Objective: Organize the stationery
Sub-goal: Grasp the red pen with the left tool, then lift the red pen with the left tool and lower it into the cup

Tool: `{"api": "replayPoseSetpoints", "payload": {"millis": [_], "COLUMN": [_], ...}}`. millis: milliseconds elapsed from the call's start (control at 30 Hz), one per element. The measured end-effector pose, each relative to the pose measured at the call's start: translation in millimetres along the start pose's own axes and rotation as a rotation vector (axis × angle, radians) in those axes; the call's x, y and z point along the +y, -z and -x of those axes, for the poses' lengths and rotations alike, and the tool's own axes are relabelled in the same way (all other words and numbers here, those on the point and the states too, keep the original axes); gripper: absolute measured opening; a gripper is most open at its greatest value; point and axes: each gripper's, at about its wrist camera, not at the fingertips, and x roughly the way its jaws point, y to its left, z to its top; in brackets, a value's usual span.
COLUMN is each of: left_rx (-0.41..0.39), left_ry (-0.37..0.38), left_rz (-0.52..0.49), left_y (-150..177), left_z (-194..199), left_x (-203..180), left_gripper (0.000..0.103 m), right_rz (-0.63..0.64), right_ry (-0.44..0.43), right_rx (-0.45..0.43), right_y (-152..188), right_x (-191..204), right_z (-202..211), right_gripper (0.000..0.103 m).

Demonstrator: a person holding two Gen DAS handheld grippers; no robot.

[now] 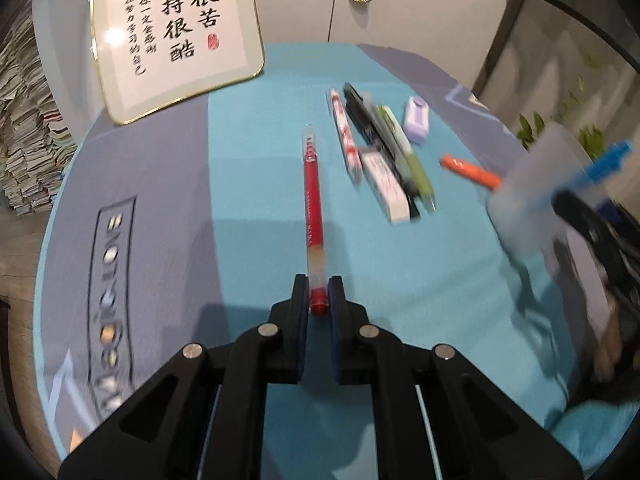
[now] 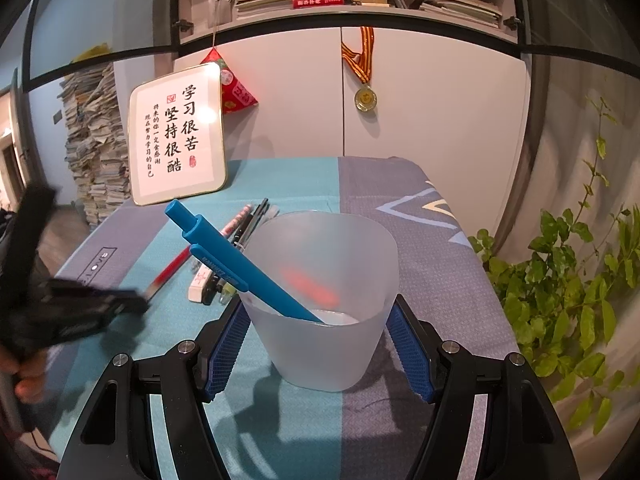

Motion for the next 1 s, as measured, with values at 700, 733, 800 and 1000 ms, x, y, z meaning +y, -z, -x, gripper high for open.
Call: {"api": "replayPoseSetpoints", "payload": {"millis": [700,733,800,1000], "left_rx": [0.012,0.020,0.014,-0.125], "left_ry": [-0.097,-0.100,-0.102,-0.101], "left_rz": [-0.096,-0.102,-0.106,-0.125], "left_y": [-97,-99,-99,-99], "left_z": [-67,-68,-66,-15], "left_x": [-10,-10,-11,-23], "left_gripper": [0.009,0.008,0.008,0.008], "right_rz": [-0.005,-0.005,-0.006,-0.003], "right_ry": [-0.018,-0.018,-0.019,-0.018], "right_rx": [0.002,0.001,0.002,0.001], "right_y": [-1,0,0,0], "right_x": [-2,-2,-2,-1], "right_z": [0,0,0,0], "right_gripper": [0.071,0.071,0.071,0.071]}}
